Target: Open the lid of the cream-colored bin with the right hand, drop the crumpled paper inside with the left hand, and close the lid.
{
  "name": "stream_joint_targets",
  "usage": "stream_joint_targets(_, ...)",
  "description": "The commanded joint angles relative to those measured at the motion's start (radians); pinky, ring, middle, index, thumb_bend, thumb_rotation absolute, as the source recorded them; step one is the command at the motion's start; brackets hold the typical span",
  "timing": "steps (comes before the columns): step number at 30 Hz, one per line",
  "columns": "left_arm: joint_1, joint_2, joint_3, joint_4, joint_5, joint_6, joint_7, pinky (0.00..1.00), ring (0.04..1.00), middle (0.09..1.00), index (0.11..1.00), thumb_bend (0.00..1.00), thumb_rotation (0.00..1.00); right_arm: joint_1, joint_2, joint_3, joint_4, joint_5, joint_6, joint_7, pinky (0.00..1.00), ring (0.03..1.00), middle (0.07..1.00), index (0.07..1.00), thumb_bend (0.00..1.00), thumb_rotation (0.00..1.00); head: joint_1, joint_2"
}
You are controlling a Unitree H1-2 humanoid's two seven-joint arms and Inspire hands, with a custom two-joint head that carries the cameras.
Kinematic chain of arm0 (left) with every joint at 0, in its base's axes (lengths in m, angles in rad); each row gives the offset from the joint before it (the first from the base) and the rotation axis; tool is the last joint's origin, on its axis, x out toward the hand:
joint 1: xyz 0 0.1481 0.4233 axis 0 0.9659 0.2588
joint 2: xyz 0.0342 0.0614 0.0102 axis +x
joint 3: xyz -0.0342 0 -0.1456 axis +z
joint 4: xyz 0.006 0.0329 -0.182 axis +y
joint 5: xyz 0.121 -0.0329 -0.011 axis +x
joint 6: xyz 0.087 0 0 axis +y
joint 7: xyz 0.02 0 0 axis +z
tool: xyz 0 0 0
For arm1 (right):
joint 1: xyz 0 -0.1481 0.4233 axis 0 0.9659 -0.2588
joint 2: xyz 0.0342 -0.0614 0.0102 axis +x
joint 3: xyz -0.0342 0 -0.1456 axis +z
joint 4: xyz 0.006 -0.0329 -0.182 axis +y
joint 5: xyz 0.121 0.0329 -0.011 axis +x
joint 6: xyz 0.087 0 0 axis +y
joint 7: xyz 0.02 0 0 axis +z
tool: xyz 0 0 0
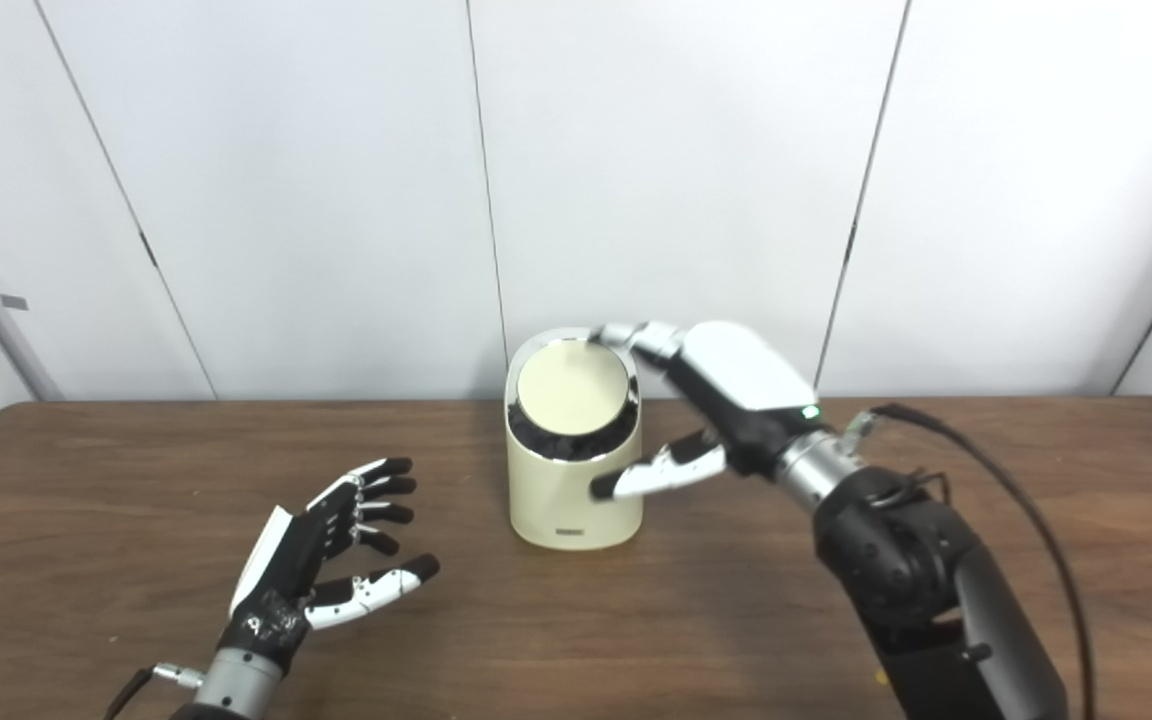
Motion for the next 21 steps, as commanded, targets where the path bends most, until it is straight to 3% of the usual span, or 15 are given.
stream_joint_targets(1,-0.024,0.006,0.003,-0.029,-0.002,-0.018,0.005,0.59,0.712,0.799,0.837,0.72,0.19,-0.009,0.023,-0.038,-0.033,0.055,-0.016,-0.059,0.69,0.849,0.902,0.918,0.78,0.46,0.001,0.000)
stream_joint_targets(5,-0.024,0.006,0.002,-0.030,-0.005,-0.022,0.003,0.59,0.711,0.798,0.836,0.72,0.19,0.051,0.044,-0.092,0.000,0.170,-0.057,-0.111,0.72,0.872,0.943,0.956,0.79,0.35,-0.001,0.003)
stream_joint_targets(9,-0.025,0.006,0.003,-0.030,-0.008,-0.025,0.004,0.59,0.711,0.795,0.834,0.72,0.18,0.116,0.049,-0.113,0.012,0.212,-0.046,-0.126,0.78,0.912,0.960,0.963,0.81,0.38,-0.002,0.002)
stream_joint_targets(15,-0.024,0.001,0.009,-0.035,-0.022,-0.029,0.006,0.59,0.717,0.796,0.836,0.72,0.15,0.206,0.059,-0.119,0.026,0.199,-0.048,-0.178,0.73,0.869,0.936,0.967,0.87,0.44,-0.004,0.001)
stream_joint_targets(21,-0.027,0.000,0.012,-0.041,-0.020,-0.034,0.010,0.57,0.715,0.797,0.835,0.71,0.13,0.264,0.078,-0.124,0.053,0.255,-0.057,-0.206,0.69,0.879,0.947,0.964,0.88,0.40,-0.010,0.001)
